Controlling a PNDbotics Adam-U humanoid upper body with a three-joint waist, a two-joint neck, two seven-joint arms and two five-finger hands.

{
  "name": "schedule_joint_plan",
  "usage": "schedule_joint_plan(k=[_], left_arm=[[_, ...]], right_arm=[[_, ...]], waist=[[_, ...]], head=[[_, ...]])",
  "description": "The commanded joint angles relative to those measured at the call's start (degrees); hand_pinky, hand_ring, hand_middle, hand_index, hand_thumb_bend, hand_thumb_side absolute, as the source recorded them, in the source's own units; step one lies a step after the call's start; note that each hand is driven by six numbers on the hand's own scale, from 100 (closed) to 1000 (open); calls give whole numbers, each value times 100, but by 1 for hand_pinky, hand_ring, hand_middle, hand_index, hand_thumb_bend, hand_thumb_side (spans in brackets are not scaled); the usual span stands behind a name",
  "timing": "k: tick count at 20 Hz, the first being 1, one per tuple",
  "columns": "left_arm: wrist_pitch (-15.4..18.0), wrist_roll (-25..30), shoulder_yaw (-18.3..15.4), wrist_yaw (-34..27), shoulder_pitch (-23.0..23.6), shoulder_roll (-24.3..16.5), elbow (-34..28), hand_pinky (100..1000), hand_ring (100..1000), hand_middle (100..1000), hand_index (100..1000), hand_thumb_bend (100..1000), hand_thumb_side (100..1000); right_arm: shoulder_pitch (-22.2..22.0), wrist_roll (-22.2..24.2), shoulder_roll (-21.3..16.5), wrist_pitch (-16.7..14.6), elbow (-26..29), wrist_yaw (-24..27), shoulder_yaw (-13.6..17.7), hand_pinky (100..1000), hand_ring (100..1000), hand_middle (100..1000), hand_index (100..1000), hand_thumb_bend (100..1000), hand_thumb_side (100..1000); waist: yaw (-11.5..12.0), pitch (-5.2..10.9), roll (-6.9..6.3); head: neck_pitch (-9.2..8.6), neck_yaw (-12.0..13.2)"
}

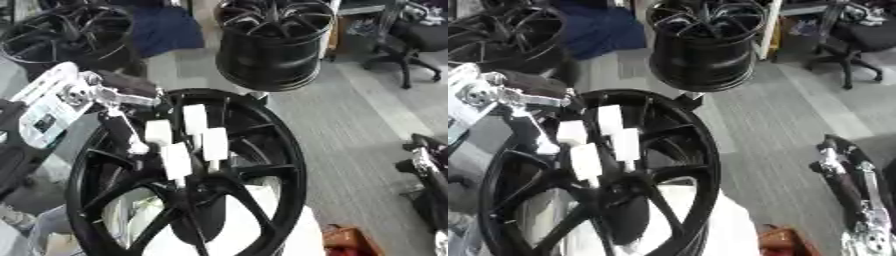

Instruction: Pull the pin out of the wheel hub.

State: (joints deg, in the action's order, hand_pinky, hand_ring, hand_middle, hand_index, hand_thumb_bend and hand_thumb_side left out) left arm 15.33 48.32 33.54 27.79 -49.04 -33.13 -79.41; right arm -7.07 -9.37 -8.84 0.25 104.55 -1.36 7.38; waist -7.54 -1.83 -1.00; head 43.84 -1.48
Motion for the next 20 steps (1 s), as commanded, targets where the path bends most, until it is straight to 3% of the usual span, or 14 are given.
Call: schedule_joint_plan(k=[1, 4, 9, 16, 20], left_arm=[[314, 364, -48, -35, -63, -88, -43, 562, 518, 566, 773, 247, 182], [247, 364, -69, -87, -47, -93, -59, 567, 524, 557, 764, 222, 182], [132, 364, -117, -233, -42, -114, -153, 520, 473, 483, 693, 100, 184], [0, 364, -204, -538, -43, -250, -353, 468, 402, 405, 613, 100, 228], [-54, 364, -275, -681, -56, -366, -476, 465, 398, 400, 604, 100, 204]], right_arm=[[53, -1, -68, -7, 64, 6, 9, 606, 509, 648, 782, 100, 544], [53, 0, -68, -7, 64, 8, 8, 606, 509, 649, 782, 100, 544], [54, -3, -66, -7, 63, 8, 11, 606, 509, 648, 782, 100, 544], [53, -6, -66, -6, 60, 5, 15, 606, 509, 648, 783, 100, 543], [51, -5, -68, -6, 59, 5, 15, 606, 509, 648, 783, 100, 546]], waist=[[4, 49, 13], [7, 49, 14], [11, 53, 16], [12, 57, 13], [18, 60, 12]], head=[[28, -9], [28, -14], [28, -13], [28, -19], [28, -22]])
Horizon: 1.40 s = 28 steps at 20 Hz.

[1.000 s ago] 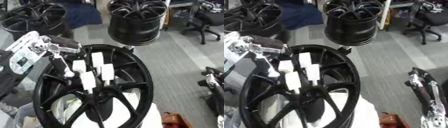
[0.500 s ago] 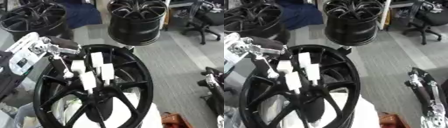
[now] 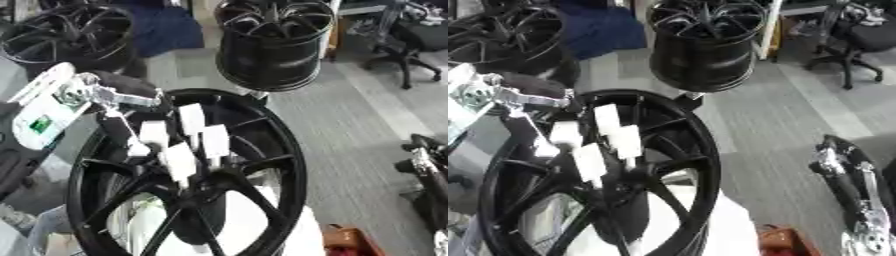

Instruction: Pull the pin out of the wheel hub.

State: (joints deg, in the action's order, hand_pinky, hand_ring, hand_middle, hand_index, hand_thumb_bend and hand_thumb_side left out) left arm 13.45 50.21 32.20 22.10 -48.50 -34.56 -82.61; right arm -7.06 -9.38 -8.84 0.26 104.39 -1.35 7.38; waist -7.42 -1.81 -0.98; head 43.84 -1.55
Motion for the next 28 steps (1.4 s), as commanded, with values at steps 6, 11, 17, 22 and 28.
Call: schedule_joint_plan(k=[6, 11, 17, 22, 28], left_arm=[[5, 176, -453, -409, -226, -621, -506, 477, 403, 406, 610, 100, 205], [-113, 50, -964, -607, -205, -1230, -858, 492, 410, 412, 615, 100, 196], [-391, -640, -1743, -281, 453, -1983, -508, 489, 407, 410, 618, 100, 193], [-708, -1319, -2259, 725, 761, -1949, 1144, 499, 412, 417, 633, 100, 193], [-1395, -3179, -3005, 2070, 543, -1286, 3388, 738, 724, 769, 869, 202, 305]], right_arm=[[36, -13, -75, -5, 70, -1, 23, 606, 509, 648, 783, 100, 547], [19, -27, -89, -2, 57, -10, 37, 606, 509, 648, 783, 100, 547], [11, -43, -98, 1, 54, -23, 53, 606, 509, 648, 783, 100, 547], [-9, -41, -90, 8, 53, -20, 47, 606, 509, 648, 783, 100, 546], [-14, -41, -37, 9, 52, 2, 53, 606, 508, 648, 782, 100, 546]], waist=[[31, 79, -5], [76, 106, -38], [143, 108, -52], [186, 96, -16], [171, 66, 75]], head=[[28, -15], [28, -23], [28, -26], [28, -19], [28, 45]])
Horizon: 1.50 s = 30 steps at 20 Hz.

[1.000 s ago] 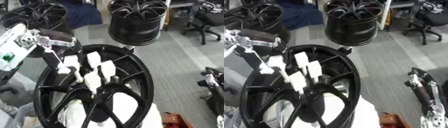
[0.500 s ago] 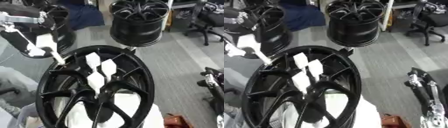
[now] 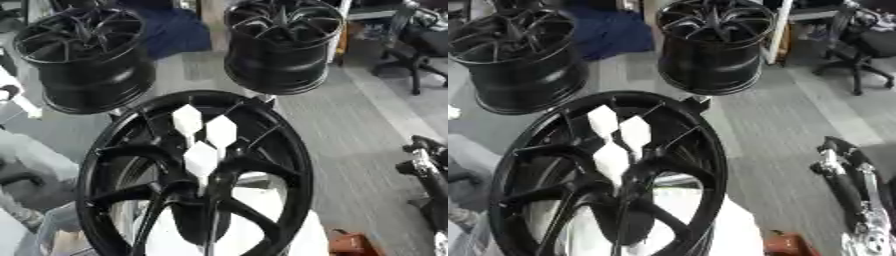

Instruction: Pull the pin out of the wheel hub.

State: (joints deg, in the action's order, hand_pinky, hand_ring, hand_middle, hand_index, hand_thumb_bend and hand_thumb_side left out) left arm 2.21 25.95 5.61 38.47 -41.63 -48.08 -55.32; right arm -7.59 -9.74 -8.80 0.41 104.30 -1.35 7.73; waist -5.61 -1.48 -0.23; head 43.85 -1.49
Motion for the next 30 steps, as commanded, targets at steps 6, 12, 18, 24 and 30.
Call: schedule_joint_plan(k=[6, 12, 18, 24, 30], left_arm=[[-603, -2020, -734, 368, 13, 349, 1505, 797, 855, 900, 951, 237, 760], [-642, -2461, -814, -551, 297, 391, 1355, 741, 800, 829, 913, 100, 630], [-510, -2486, -873, -2231, 1146, 493, -235, 684, 746, 766, 876, 100, 596], [-638, -2879, -1384, -3629, 2433, 1026, -2405, 646, 688, 705, 848, 100, 659], [-851, -3214, -1830, -4057, 3397, 1949, -3713, 634, 658, 674, 837, 100, 691]], right_arm=[[50, -16, -14, -4, 62, 21, 22, 606, 508, 648, 783, 100, 547], [62, -16, -1, -7, 59, 22, 25, 606, 508, 648, 783, 100, 549], [82, -32, 16, -10, 59, 21, 37, 606, 509, 648, 783, 100, 551], [104, -62, 45, -16, 62, 26, 67, 607, 509, 648, 783, 100, 552], [118, -79, 73, -18, 70, 29, 82, 607, 509, 648, 783, 100, 553]], waist=[[-35, -1, 27], [-29, 6, 28], [-19, -11, 20], [41, -49, 30], [142, -87, 66]], head=[[26, 86], [26, 83], [26, 61], [26, -11], [26, -47]])
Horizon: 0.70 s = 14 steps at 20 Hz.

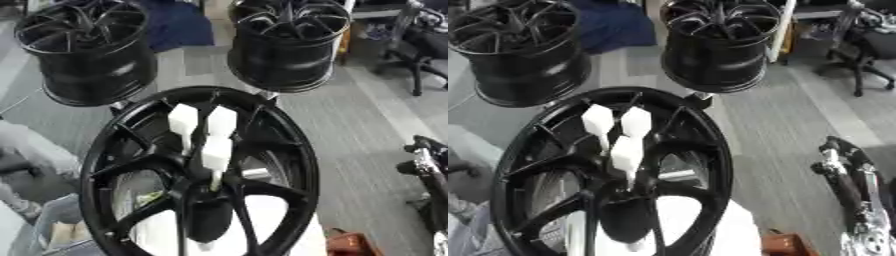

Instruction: Pull the pin out of the wheel hub.

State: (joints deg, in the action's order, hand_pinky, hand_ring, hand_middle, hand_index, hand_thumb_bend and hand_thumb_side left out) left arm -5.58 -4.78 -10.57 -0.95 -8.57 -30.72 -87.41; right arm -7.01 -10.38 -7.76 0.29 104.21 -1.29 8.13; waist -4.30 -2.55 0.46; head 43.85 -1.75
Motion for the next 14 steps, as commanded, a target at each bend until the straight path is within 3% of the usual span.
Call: schedule_joint_plan(k=[1, 7, 14], left_arm=[[-102, -201, -255, -112, 190, 384, -652, 632, 655, 671, 836, 100, 695], [-182, -430, -384, -59, 432, 1326, -1154, 625, 638, 655, 828, 100, 734], [-243, -452, -361, 14, 380, 1936, -1195, 623, 628, 647, 826, 100, 756]], right_arm=[[59, -12, -26, -6, 80, 24, 41, 607, 509, 648, 783, 100, 552], [59, -11, 0, -3, 83, 37, 39, 607, 509, 648, 783, 100, 551], [65, -15, 15, -2, 82, 40, 42, 607, 509, 648, 783, 100, 549]], waist=[[27, 15, 7], [56, 7, 44], [38, 11, 55]], head=[[26, -19], [26, 5], [26, 7]])
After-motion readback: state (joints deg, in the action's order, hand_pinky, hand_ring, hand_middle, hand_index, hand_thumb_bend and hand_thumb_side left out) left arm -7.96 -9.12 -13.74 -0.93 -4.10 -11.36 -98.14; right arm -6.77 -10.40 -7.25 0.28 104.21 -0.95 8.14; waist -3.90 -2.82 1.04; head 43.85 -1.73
